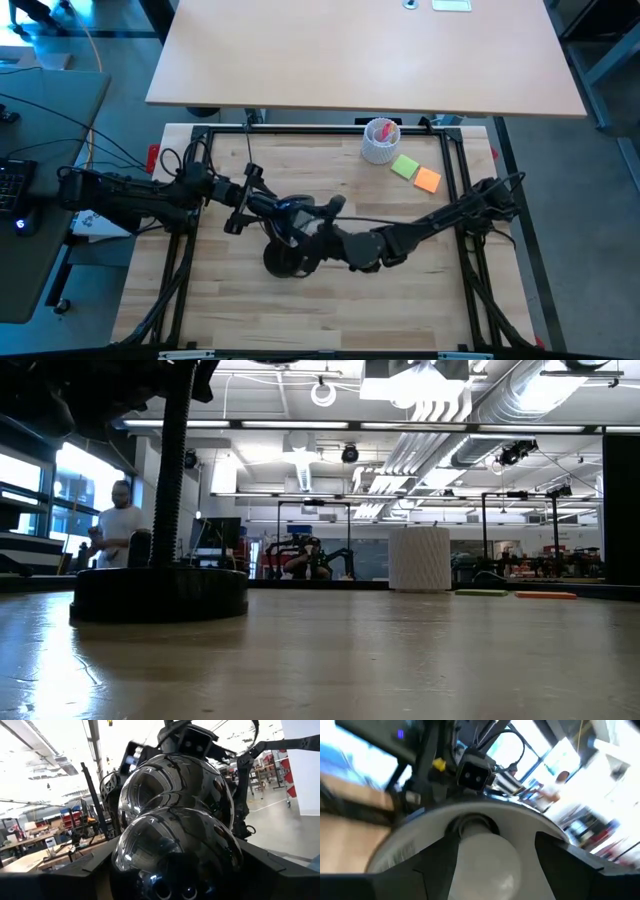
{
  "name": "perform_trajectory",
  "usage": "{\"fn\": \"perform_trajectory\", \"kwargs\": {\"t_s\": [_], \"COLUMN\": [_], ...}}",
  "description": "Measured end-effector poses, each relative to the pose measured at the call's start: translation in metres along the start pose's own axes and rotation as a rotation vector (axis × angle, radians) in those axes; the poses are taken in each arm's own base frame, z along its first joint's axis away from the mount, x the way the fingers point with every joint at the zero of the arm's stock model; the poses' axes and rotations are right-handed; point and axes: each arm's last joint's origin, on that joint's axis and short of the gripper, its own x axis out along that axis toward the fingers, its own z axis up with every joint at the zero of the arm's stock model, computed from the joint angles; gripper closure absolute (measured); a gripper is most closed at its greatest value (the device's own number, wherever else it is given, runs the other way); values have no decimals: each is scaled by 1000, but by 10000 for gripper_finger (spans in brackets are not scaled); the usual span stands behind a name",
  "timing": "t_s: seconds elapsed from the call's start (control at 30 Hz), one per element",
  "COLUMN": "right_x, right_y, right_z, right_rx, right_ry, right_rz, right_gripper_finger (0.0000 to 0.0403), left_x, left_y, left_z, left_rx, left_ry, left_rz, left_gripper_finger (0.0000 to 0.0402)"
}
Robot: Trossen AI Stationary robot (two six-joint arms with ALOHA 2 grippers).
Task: Screw lightbulb
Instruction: Insert the lightbulb into the lamp
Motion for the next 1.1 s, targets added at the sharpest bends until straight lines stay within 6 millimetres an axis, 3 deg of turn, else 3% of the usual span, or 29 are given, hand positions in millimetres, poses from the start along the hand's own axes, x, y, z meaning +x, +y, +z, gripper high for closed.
{"fn": "perform_trajectory", "kwargs": {"t_s": [0.17, 0.27, 0.6, 0.9, 1.1], "right_x": [-11, -13, -17, -16, -27], "right_y": [6, 9, 22, 25, 22], "right_z": [3, 2, -29, -36, -30], "right_rx": [-285, -360, -658, -555, -585], "right_ry": [18, 27, 202, 192, 201], "right_rz": [3, 21, 167, 290, 241], "right_gripper_finger": [140, 140, 140, 140, 140], "left_x": [0, 0, 0, -1, -1], "left_y": [0, 0, 1, 0, 0], "left_z": [0, -1, -1, -3, -4], "left_rx": [-47, -74, -126, -172, -187], "left_ry": [5, 6, 7, 24, 34], "left_rz": [3, 4, 14, 16, 18], "left_gripper_finger": [120, 120, 120, 120, 120]}}
